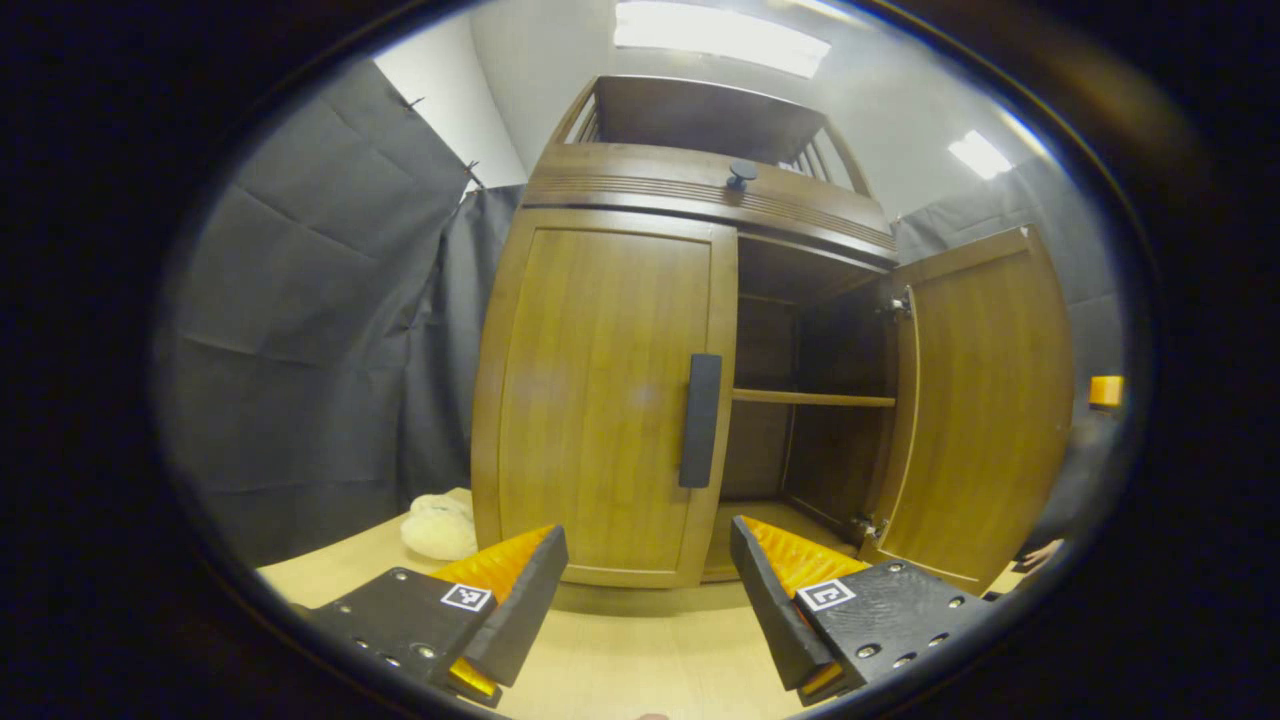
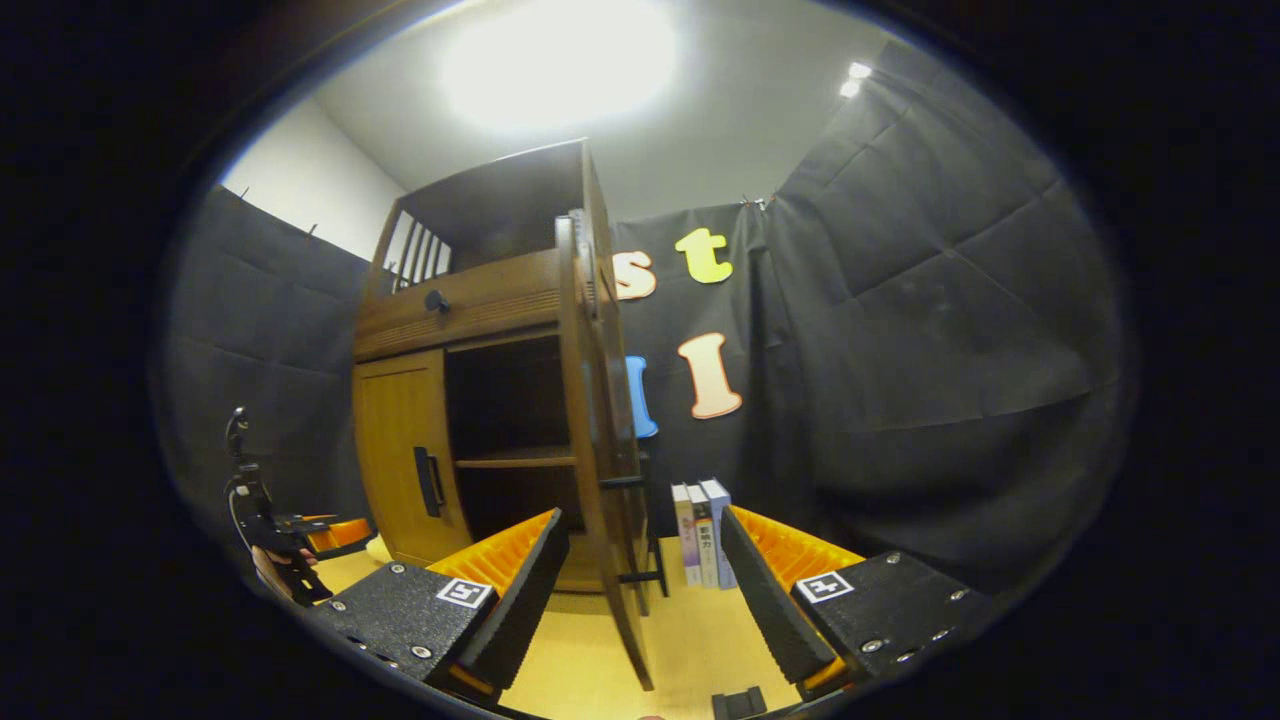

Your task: Open the right door of the double-door shoe cabinet with the right hand, and open the left door with the left hand.

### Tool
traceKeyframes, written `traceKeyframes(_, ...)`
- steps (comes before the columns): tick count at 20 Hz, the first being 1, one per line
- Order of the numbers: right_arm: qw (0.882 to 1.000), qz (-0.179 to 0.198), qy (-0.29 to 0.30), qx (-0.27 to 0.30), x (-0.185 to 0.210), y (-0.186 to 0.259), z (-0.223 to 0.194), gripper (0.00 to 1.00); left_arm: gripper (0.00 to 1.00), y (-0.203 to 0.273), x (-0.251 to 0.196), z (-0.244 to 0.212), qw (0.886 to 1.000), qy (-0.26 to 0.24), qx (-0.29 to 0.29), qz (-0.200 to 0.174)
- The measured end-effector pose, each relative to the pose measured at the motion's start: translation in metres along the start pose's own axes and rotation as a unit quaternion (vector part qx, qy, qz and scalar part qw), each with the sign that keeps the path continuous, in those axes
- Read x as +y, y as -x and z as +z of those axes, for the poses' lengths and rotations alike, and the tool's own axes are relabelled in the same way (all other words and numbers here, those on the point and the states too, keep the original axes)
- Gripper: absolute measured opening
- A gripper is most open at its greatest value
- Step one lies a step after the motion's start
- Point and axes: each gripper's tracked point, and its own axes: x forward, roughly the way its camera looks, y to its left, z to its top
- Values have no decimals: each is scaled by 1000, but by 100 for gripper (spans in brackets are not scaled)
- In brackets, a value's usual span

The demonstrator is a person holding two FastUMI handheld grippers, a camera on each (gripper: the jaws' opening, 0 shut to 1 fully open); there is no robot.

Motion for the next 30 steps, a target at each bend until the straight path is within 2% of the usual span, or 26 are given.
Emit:
traceKeyframes(2,1000,26,13,-5,30,-3,1,94,98,-2,-1,2,1000,3,-5,-3)
traceKeyframes(6,998,64,5,3,83,-24,-5,94,98,-3,-3,4,1000,18,-10,-4)
traceKeyframes(7,997,71,11,9,93,-30,-9,91,98,-4,-4,3,1000,19,-10,-2)
traceKeyframes(11,996,72,46,23,123,-56,-25,94,98,-4,-10,2,999,30,-2,-13)
traceKeyframes(15,996,60,55,35,131,-77,-47,95,94,-7,-22,6,998,53,-3,-32)
traceKeyframes(16,996,60,54,40,132,-84,-52,92,98,-8,-27,5,998,57,0,-39)
traceKeyframes(18,995,58,61,44,133,-94,-55,95,96,-9,-33,5,997,62,0,-52)
traceKeyframes(21,996,59,63,34,141,-98,-52,95,92,-25,-36,8,997,51,6,-60)
traceKeyframes(22,996,62,60,35,143,-102,-53,92,91,-29,-41,6,997,46,13,-65)
traceKeyframes(23,996,63,58,38,143,-102,-55,94,90,-36,-45,6,997,42,15,-68)
traceKeyframes(29,995,65,55,47,144,-113,-59,95,97,-41,-71,-6,998,20,21,-58)
traceKeyframes(30,995,66,54,48,145,-114,-60,95,89,-43,-78,-4,998,22,23,-56)
